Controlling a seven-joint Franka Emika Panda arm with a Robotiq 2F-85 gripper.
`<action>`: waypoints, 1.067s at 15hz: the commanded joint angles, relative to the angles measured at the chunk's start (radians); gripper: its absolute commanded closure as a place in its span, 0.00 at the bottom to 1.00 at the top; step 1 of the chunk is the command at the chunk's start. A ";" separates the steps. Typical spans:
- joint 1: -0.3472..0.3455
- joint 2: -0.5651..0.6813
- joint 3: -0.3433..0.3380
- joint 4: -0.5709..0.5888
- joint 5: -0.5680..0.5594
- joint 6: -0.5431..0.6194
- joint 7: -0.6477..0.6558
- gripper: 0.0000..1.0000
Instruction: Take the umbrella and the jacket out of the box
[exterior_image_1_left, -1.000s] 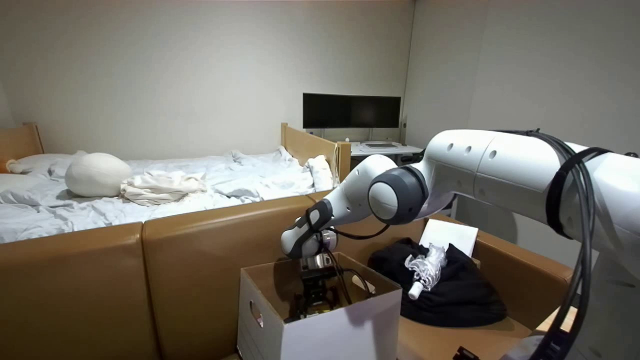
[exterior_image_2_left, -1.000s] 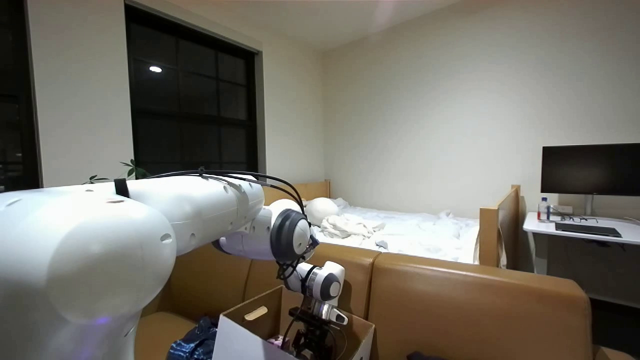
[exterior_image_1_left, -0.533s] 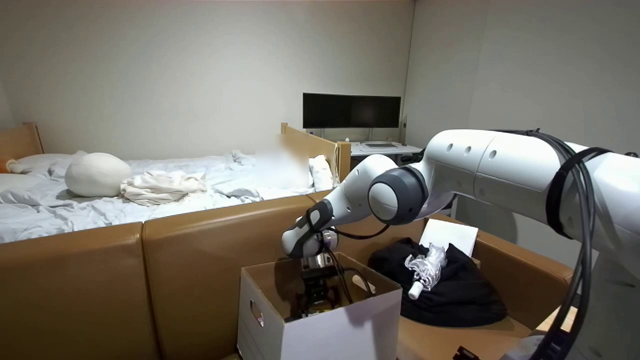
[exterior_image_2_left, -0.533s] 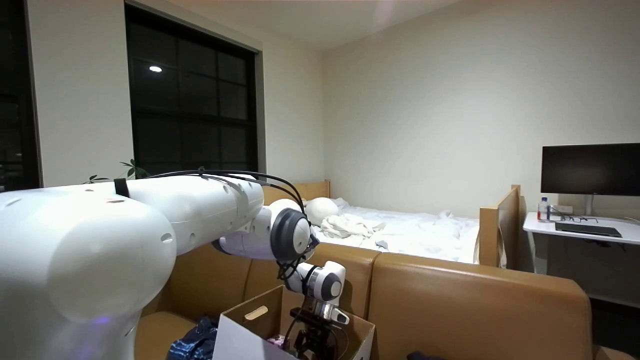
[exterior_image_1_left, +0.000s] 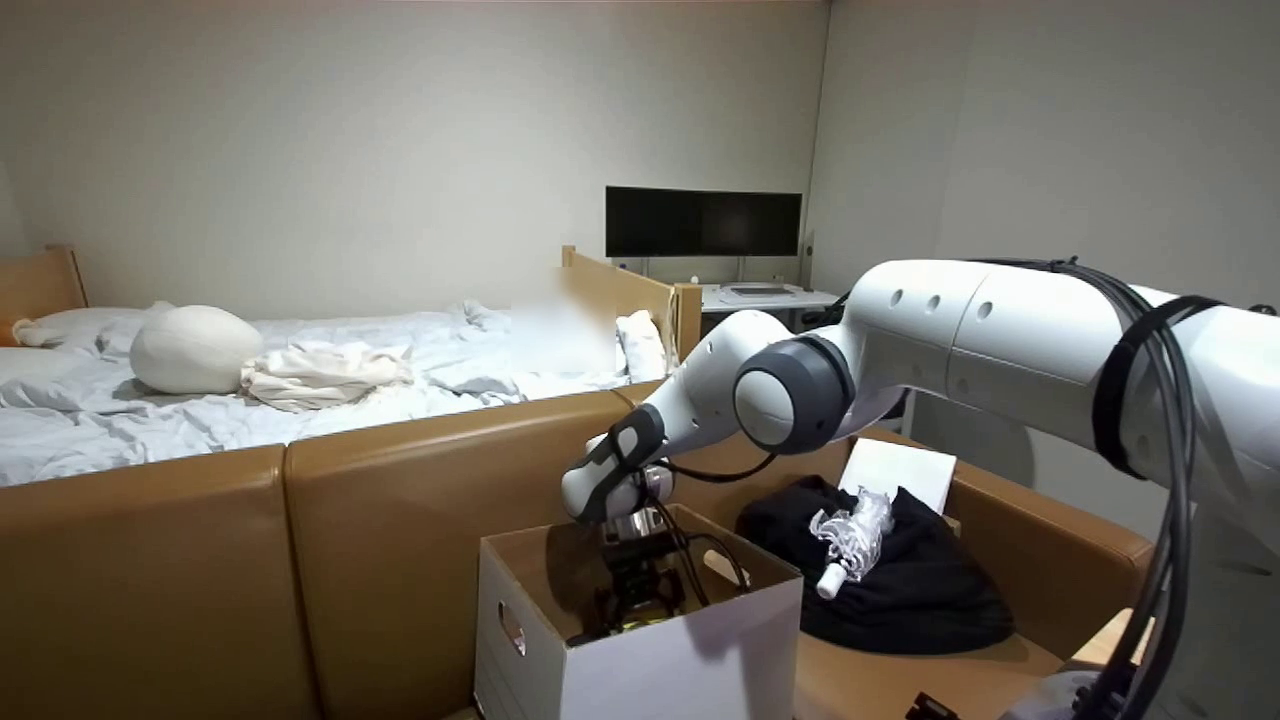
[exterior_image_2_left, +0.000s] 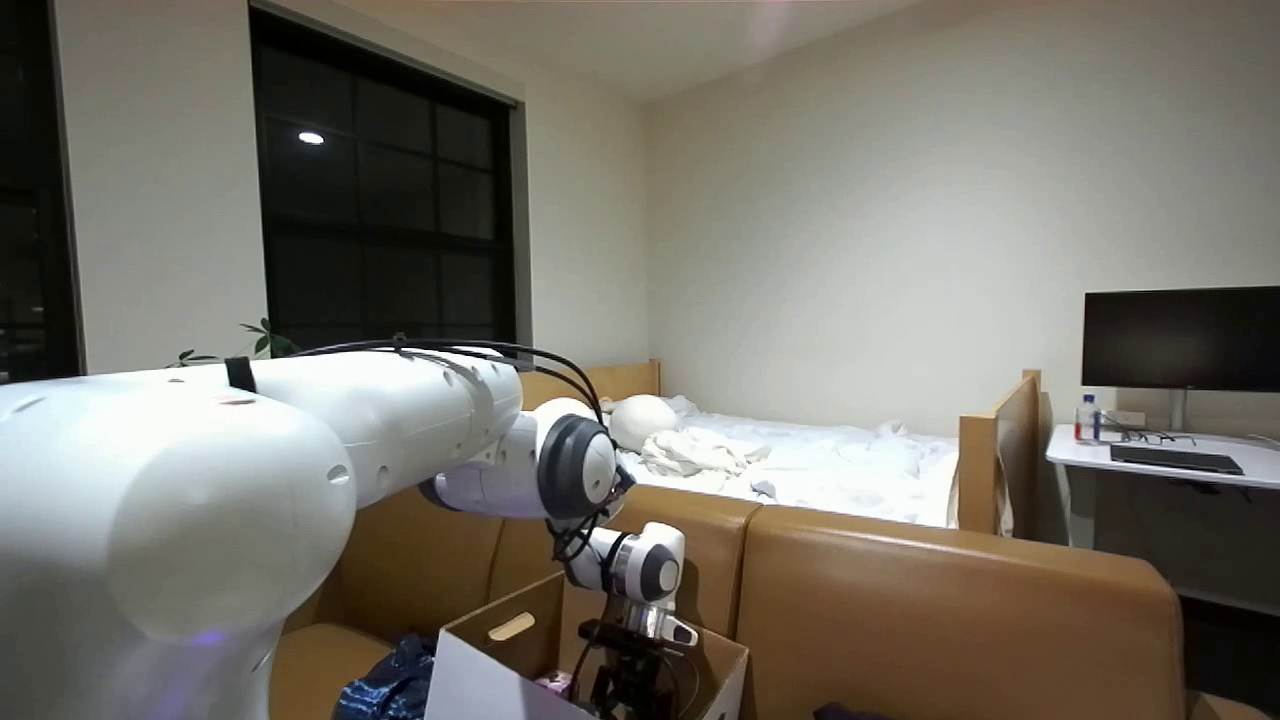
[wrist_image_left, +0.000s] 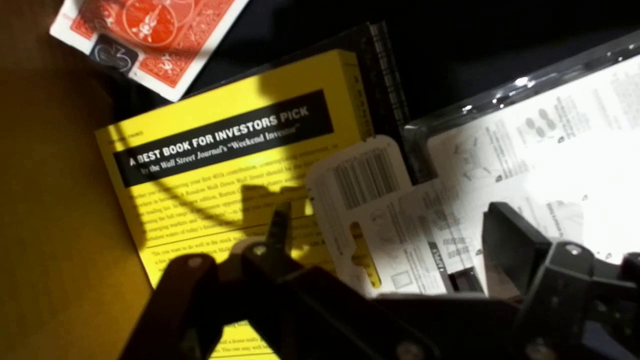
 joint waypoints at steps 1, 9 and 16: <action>0.021 0.000 -0.005 -0.008 -0.041 -0.015 0.010 0.33; 0.036 -0.003 0.002 0.001 -0.073 -0.036 -0.009 0.86; 0.028 -0.005 0.006 0.006 -0.083 -0.038 -0.020 0.99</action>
